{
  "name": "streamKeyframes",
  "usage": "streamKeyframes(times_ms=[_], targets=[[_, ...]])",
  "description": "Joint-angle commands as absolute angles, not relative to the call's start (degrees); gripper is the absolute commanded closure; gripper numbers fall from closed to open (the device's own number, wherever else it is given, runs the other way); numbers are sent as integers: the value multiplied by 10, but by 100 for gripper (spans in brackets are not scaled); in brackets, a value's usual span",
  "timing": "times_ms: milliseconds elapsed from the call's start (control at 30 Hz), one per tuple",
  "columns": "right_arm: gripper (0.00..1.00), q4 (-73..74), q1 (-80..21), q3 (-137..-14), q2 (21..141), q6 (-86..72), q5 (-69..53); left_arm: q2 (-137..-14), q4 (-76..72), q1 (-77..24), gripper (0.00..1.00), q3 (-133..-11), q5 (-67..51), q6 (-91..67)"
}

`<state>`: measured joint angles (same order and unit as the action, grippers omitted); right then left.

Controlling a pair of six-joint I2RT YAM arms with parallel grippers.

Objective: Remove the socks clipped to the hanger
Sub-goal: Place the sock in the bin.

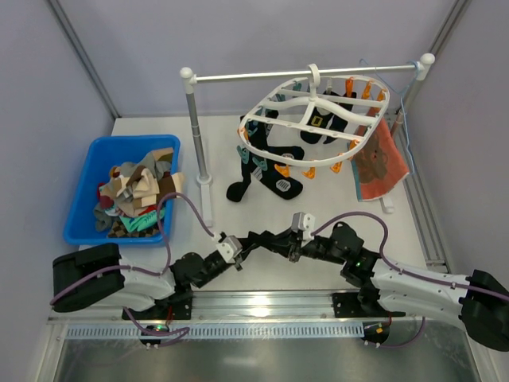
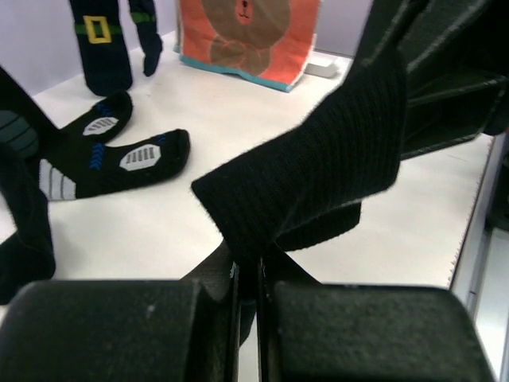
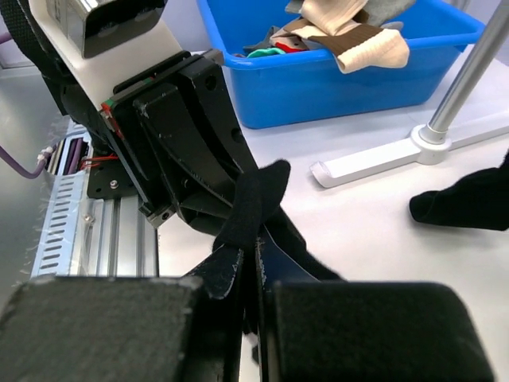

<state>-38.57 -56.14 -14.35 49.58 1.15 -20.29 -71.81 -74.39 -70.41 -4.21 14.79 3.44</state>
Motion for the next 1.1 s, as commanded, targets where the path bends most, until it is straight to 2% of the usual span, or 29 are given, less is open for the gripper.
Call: streamKeyframes(times_ms=[0,33,67,133,167,233,267,333,433,533,633,700,833,967,1000,1067], targets=[[94,-389,-563,-144,467,14,-178,-695,-814,-703,100,-45,230,27],[89,-384,-563,-142,458,16,-163,-688,-788,-703,100,-47,251,25],[80,-379,-563,-142,454,18,-154,-679,-772,-703,100,-52,273,19],[52,-367,-563,-140,447,18,-133,-643,-704,-703,100,-60,355,6],[33,-364,-563,-139,440,18,-117,-624,-676,-703,100,-63,379,4],[18,-352,-563,-139,438,18,-100,-570,-610,-702,100,-70,456,-15],[1,-342,-563,-140,432,20,-84,-550,-590,-702,100,-72,485,-20],[0,-333,-563,-141,429,20,-68,-480,-540,-696,100,-83,566,-34],[0,-325,-563,-140,424,19,-40,-383,-340,-650,100,-115,632,-123],[0,-316,-563,-138,412,16,-26,-288,-242,-563,100,-134,593,-193],[0,-316,-562,-130,393,15,-19,-245,-154,-482,100,-162,550,-222],[0,-312,-562,-126,379,14,-18,-257,-131,-435,100,-187,539,-228],[0,-307,-562,-118,356,12,-23,-366,-111,-346,100,-278,463,-247],[0,-307,-562,-109,337,10,-27,-523,-90,-215,100,-393,352,-301],[0,-308,-562,-107,335,10,-28,-545,-85,-167,100,-413,344,-325],[1,-308,-561,-107,334,9,-32,-575,-65,-132,100,-460,370,-340]])
